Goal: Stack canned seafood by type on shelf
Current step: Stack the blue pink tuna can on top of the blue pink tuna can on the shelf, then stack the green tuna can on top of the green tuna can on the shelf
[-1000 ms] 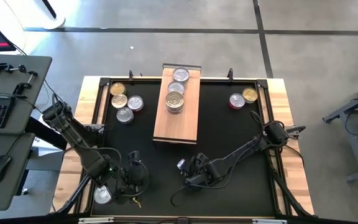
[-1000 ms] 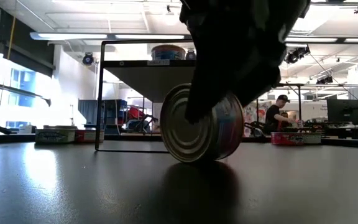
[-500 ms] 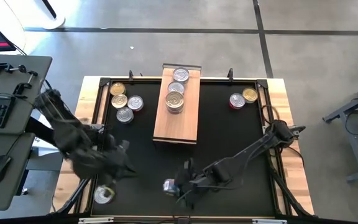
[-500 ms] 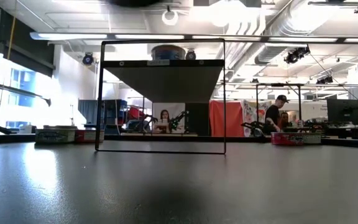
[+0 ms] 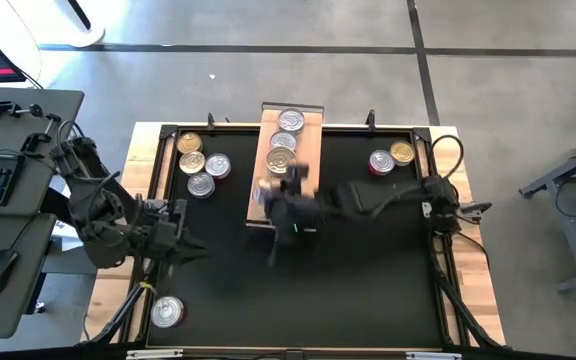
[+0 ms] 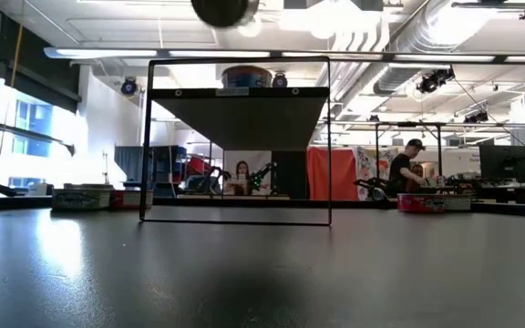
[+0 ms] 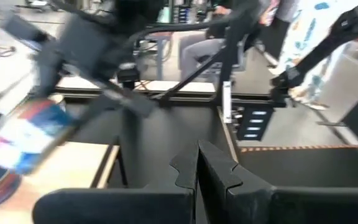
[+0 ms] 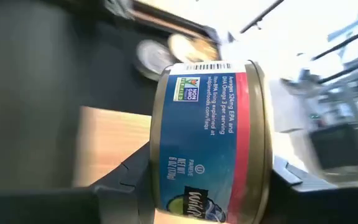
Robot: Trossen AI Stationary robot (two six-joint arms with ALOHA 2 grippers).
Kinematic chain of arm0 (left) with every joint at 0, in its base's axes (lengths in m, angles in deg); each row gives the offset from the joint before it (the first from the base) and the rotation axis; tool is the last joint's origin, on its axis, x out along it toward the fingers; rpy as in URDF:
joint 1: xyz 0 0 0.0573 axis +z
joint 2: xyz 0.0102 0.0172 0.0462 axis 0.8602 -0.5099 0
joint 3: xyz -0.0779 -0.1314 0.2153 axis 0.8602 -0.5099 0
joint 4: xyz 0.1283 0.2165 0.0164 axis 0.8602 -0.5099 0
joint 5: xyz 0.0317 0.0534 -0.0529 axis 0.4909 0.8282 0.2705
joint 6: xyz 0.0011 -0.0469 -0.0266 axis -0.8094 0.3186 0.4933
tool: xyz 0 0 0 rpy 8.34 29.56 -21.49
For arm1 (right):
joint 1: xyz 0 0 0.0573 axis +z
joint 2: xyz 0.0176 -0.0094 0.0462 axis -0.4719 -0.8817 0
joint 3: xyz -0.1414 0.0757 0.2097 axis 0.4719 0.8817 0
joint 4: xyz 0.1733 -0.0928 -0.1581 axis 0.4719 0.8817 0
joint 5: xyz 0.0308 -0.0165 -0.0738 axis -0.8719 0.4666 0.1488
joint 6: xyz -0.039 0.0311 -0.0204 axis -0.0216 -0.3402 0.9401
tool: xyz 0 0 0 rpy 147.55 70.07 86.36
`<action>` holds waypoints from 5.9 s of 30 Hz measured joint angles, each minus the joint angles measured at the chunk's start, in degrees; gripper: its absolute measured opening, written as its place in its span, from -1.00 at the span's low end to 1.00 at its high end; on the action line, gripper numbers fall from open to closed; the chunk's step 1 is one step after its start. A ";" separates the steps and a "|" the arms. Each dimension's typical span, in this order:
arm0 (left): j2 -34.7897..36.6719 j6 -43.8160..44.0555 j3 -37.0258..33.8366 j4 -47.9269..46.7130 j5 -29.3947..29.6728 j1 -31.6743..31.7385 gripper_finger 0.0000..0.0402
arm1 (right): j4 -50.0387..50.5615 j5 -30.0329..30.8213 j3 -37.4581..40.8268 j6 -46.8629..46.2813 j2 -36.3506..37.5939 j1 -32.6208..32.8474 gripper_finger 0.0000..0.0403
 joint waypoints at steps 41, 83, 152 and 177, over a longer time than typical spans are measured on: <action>6.64 -2.90 -0.08 -30.27 25.56 9.88 -1.00 | -9.82 30.57 23.62 27.78 0.65 7.08 -0.08; 6.85 13.97 -0.09 -39.89 19.81 9.79 -1.00 | -5.46 8.25 8.22 20.15 0.61 -11.39 0.06; 6.83 15.06 -0.11 -43.16 21.56 9.77 -1.00 | 3.74 -4.66 1.90 10.46 0.61 -11.20 0.61; 6.85 1.99 -0.11 -33.20 -7.62 9.77 -1.00 | 6.58 -36.99 -8.19 -24.29 0.50 -10.17 0.60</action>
